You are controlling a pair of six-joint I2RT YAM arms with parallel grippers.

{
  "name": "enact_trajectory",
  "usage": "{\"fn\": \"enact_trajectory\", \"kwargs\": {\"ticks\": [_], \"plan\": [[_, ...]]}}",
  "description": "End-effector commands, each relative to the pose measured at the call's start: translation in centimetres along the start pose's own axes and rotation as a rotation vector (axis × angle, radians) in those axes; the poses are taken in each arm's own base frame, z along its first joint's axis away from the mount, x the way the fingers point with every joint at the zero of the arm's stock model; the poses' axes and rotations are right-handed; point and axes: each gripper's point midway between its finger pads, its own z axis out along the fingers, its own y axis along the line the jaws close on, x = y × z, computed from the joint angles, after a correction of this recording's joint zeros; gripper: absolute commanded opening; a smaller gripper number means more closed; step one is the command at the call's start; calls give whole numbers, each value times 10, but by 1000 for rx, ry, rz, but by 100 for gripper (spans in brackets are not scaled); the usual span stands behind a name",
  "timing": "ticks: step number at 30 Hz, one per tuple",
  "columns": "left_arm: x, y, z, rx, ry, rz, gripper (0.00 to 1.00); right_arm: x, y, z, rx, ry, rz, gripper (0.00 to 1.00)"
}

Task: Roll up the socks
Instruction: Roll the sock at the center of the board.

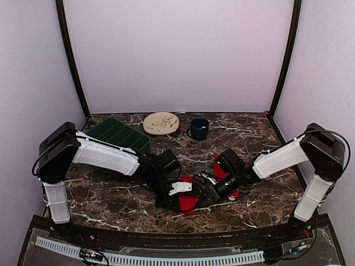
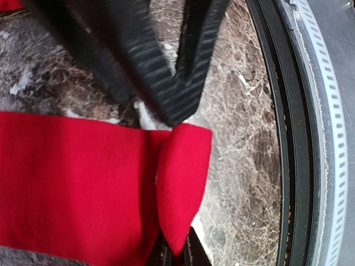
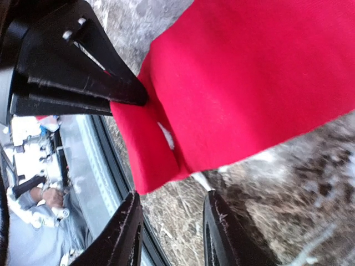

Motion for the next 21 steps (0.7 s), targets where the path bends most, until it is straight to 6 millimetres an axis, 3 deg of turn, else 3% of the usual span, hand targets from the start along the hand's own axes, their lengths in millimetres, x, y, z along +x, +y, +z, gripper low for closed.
{"fn": "enact_trajectory", "kwargs": {"ticks": [1, 12, 21], "plan": [[4, -6, -4, 97, 15, -80, 7, -15, -6, -11, 69, -118, -31, 36], [5, -9, -1, 232, 22, -185, 7, -24, -17, -43, 302, -332, -147, 34], [2, -10, -1, 330, 5, -259, 7, -18, -2, -38, 512, -362, -358, 34]]}}
